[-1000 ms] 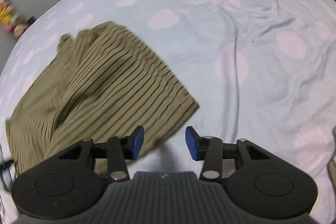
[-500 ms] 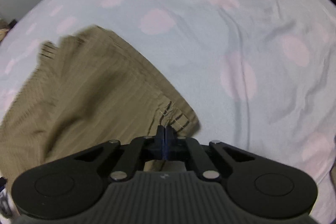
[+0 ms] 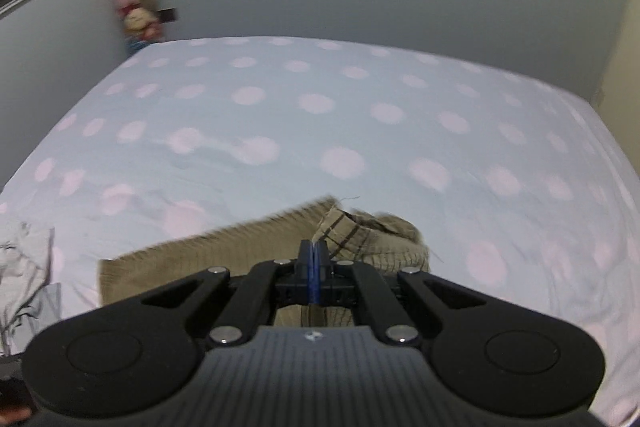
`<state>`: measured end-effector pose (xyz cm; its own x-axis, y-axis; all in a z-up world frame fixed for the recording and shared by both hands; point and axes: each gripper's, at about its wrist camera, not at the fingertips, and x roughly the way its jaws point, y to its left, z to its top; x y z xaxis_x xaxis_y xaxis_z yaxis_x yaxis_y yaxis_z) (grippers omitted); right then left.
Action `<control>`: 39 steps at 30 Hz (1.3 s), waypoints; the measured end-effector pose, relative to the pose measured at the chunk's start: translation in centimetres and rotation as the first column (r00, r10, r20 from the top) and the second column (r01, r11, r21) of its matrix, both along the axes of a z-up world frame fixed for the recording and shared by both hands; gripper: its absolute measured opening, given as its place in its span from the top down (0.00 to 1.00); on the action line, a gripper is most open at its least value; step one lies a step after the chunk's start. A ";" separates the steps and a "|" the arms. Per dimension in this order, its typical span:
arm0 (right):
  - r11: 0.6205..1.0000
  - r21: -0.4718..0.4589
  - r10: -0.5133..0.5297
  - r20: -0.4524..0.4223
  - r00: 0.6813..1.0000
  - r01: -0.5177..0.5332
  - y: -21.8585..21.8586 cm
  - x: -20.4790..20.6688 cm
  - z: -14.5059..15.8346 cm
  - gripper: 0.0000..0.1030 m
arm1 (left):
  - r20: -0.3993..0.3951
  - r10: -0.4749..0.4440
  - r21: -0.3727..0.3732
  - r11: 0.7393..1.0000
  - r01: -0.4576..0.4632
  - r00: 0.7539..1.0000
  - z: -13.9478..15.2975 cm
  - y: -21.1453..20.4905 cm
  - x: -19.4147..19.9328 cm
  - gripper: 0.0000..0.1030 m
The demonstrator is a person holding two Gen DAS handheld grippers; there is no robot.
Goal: Fold clothes
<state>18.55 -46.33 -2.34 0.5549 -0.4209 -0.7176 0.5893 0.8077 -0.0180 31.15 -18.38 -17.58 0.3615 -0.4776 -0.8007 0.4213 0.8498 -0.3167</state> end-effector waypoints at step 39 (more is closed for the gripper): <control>0.885 0.132 0.463 -0.126 0.878 -0.448 12.8 15.6 -10.9 0.90 | -0.003 0.052 -0.123 0.991 -0.052 0.999 -1.4 2.2 4.3 0.58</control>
